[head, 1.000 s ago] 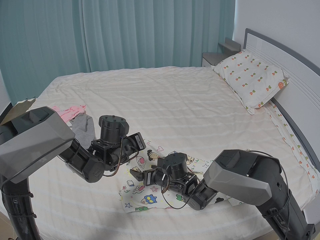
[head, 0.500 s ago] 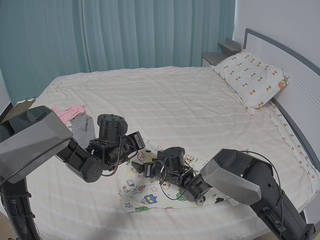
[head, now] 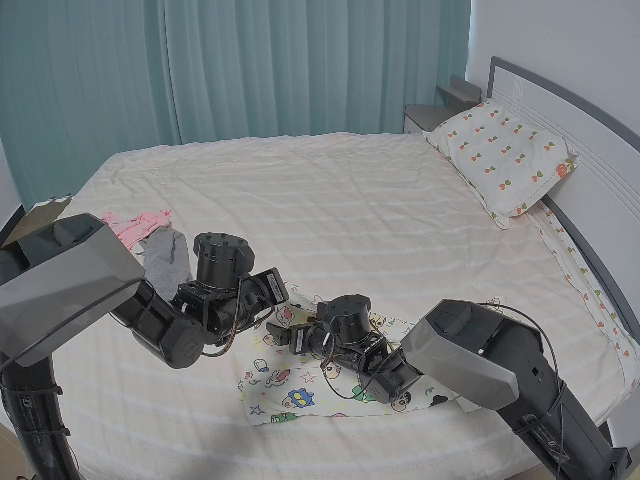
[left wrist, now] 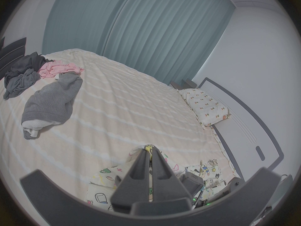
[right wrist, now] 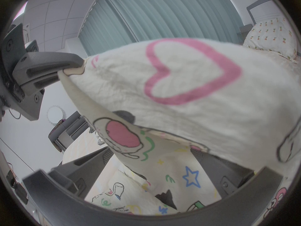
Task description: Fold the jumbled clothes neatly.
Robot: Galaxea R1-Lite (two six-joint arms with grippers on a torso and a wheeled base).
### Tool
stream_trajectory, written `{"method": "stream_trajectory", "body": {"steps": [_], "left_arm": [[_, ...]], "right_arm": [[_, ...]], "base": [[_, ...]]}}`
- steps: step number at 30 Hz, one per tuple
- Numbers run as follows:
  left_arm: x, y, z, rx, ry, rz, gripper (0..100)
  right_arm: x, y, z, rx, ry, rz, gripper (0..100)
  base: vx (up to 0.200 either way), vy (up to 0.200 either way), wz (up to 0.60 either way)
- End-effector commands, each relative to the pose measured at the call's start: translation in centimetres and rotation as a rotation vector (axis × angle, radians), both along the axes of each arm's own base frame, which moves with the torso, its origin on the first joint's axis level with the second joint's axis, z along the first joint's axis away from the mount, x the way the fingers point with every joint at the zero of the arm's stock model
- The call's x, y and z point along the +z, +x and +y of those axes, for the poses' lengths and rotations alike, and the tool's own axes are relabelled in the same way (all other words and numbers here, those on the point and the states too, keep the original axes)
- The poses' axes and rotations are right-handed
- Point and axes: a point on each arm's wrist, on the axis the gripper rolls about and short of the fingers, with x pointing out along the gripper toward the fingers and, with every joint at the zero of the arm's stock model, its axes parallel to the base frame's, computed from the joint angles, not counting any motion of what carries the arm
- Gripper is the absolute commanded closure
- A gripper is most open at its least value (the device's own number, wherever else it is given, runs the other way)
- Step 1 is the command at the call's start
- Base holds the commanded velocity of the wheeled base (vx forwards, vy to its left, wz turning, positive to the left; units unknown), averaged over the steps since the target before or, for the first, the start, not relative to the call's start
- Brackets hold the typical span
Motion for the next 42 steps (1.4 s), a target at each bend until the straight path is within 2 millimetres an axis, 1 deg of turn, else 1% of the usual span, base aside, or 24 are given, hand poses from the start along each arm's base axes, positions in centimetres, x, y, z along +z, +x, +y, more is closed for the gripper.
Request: {"method": "stream_trajectory", "body": {"steps": [1, 5, 7, 9, 12, 15, 18, 19, 20, 21, 22, 25, 26, 28, 29, 31, 38, 42], "left_arm": [[-0.3, 0.3, 0.2, 0.007, 0.002, 0.004, 100], [-0.3, 0.3, 0.3, 0.012, 0.002, 0.004, 100], [-0.3, 0.4, 0.4, 0.015, 0.002, 0.005, 100], [-0.5, 0.5, 0.5, 0.018, 0.004, 0.009, 100], [-0.7, 0.4, 0.6, 0.018, 0.007, 0.016, 100], [-1.0, 0.5, 0.6, 0.016, 0.011, 0.023, 100], [-1.1, 0.5, 0.6, 0.016, 0.013, 0.024, 100], [-1.1, 0.4, 0.6, 0.013, 0.016, 0.027, 100], [-1.1, 0.4, 0.6, 0.013, 0.016, 0.027, 100], [-1.2, 0.4, 0.5, 0.011, 0.019, 0.027, 100], [-1.2, 0.4, 0.5, 0.011, 0.02, 0.028, 100], [-1.4, 0.3, 0.5, 0.006, 0.03, 0.034, 100], [-1.7, 0.0, 0.7, -0.005, 0.054, 0.042, 100], [-2.2, -0.4, 0.9, -0.026, 0.096, 0.05, 100], [-2.2, -0.4, 0.9, -0.026, 0.096, 0.05, 100], [-2.8, -1.0, 1.1, -0.056, 0.161, 0.063, 100], [-3.8, -1.8, 1.7, -0.096, 0.254, 0.085, 100], [-4.3, -2.2, 1.9, -0.122, 0.303, 0.095, 100]], "right_arm": [[1.2, -2.3, -0.9, 0.024, -0.03, 0.04, 0], [1.8, -3.6, -1.5, 0.035, -0.007, 0.015, 0], [1.9, -4.7, -1.9, 0.043, -0.021, 0.028, 0], [1.9, -6.2, -2.4, 0.061, -0.039, 0.049, 0], [2.8, -7.9, -2.9, 0.08, -0.016, 0.03, 0], [3.4, -9.8, -4.1, 0.091, -0.016, 0.035, 0], [4.0, -10.8, -5.3, 0.089, -0.015, 0.04, 0], [4.4, -11.4, -6.1, 0.082, -0.004, 0.046, 0], [4.4, -11.4, -6.1, 0.082, -0.004, 0.046, 0], [5.3, -12.0, -7.5, 0.058, 0.021, 0.056, 0], [5.8, -12.3, -8.5, 0.039, 0.037, 0.063, 0], [7.0, -12.7, -10.5, 0.006, 0.071, 0.07, 0], [7.6, -12.9, -11.5, -0.009, 0.086, 0.075, 0], [8.0, -13.2, -12.5, -0.019, 0.1, 0.081, 0], [8.0, -13.2, -12.5, -0.019, 0.1, 0.081, 0], [8.6, -13.7, -14.0, -0.041, 0.121, 0.083, 0], [9.6, -15.1, -15.9, -0.092, 0.18, 0.156, 0], [9.9, -15.8, -16.6, -0.1, 0.181, 0.179, 0]], "base": [[0.0, 0.0, 0.0], [0.0, 0.0, 0.0], [0.0, 0.0, 0.0], [0.0, 0.0, 0.0], [0.0, 0.0, 0.0], [0.0, 0.0, 0.0], [0.0, 0.0, 0.0], [0.0, 0.0, 0.0], [0.0, 0.0, 0.0], [0.0, 0.0, 0.0], [0.0, 0.0, 0.0], [0.0, 0.0, 0.0], [0.0, 0.0, 0.0], [0.0, 0.0, 0.0], [0.0, 0.0, 0.0], [0.0, 0.0, 0.0], [0.0, 0.0, 0.0], [0.0, 0.0, 0.0]]}}
